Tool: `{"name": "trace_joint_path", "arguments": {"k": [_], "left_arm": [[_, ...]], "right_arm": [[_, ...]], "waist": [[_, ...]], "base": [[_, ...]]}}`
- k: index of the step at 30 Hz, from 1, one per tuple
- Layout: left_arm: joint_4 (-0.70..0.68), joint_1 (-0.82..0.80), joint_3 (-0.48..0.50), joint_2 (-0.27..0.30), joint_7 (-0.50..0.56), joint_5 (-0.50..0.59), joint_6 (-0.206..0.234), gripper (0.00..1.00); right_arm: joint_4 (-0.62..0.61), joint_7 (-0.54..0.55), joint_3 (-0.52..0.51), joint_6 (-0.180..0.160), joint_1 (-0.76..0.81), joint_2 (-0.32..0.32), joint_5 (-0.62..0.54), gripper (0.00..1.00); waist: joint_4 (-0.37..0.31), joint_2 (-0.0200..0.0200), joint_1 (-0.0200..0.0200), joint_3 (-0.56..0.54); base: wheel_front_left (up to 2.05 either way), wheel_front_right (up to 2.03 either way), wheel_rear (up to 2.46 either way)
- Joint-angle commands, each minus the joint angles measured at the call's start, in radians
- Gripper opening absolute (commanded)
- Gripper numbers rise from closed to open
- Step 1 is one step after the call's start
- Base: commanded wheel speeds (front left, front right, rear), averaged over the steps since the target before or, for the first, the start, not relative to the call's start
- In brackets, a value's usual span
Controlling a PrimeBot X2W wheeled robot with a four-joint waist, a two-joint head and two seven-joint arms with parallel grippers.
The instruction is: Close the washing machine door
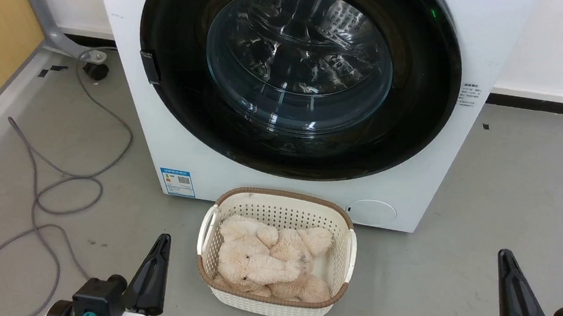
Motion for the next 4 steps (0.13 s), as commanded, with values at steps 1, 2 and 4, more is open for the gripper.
{"name": "trace_joint_path", "arguments": {"k": [1,2,4], "left_arm": [[-0.006,-0.009,0.002,0.000,0.006,0.010,0.006,0.00],[-0.007,-0.010,0.003,0.000,0.008,0.011,0.007,0.00],[-0.008,-0.011,0.004,0.000,0.013,0.014,0.009,0.00]], "right_arm": [[0.003,0.008,0.004,0.000,-0.013,0.002,-0.007,0.00],[0.003,0.011,0.005,0.000,-0.014,0.002,-0.008,0.00],[0.004,0.015,0.007,0.000,-0.015,0.002,-0.009,0.00]], "waist": [[0.000,0.0000,0.0000,0.000],[-0.001,0.0000,0.0000,0.000],[-0.002,0.0000,0.0000,-0.001]], "base": [[0.00,0.00,0.00],[0.00,0.00,0.00],[0.00,0.00,0.00]]}}
